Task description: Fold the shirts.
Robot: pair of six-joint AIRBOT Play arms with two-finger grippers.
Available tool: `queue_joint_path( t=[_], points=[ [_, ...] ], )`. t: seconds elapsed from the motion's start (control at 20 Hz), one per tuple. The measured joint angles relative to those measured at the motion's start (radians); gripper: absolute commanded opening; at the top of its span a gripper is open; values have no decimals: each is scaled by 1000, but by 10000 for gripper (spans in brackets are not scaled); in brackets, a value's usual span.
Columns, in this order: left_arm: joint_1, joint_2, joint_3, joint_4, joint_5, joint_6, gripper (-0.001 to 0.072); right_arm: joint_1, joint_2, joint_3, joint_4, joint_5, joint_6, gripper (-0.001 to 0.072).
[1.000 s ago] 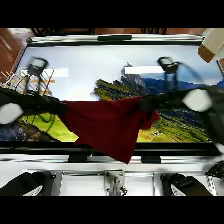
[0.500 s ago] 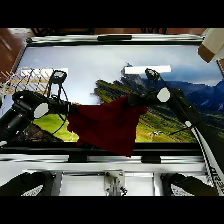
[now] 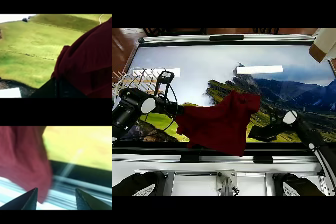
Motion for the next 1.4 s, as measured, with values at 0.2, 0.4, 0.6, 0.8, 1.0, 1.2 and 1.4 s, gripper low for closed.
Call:
queue_joint_path(
  t=[0.2, 0.4, 0.6, 0.8, 1.0, 1.2, 1.4],
  points=[
    [3, 0, 0, -18, -5, 2, 35, 76, -12, -119, 146, -188, -11, 591],
    [3, 0, 0, -26, -7, 5, 35, 156, -79, -150, 259, -315, -13, 68],
    [3, 0, 31, -24, -15, 53, 35, 159, -81, -105, 312, -356, -63, 57],
    [8, 2, 251, 36, -83, 121, 35, 79, 66, 124, 340, -308, -147, 57],
    [10, 19, 671, 56, -151, 141, 35, -34, 265, 488, 348, -288, -200, 57],
    [9, 89, 992, -16, -76, 147, 35, -75, 416, 752, 356, -281, -156, 56],
    [9, 203, 987, -8, 96, 149, 34, -86, 494, 841, 339, -236, -25, 57]
  ],
)
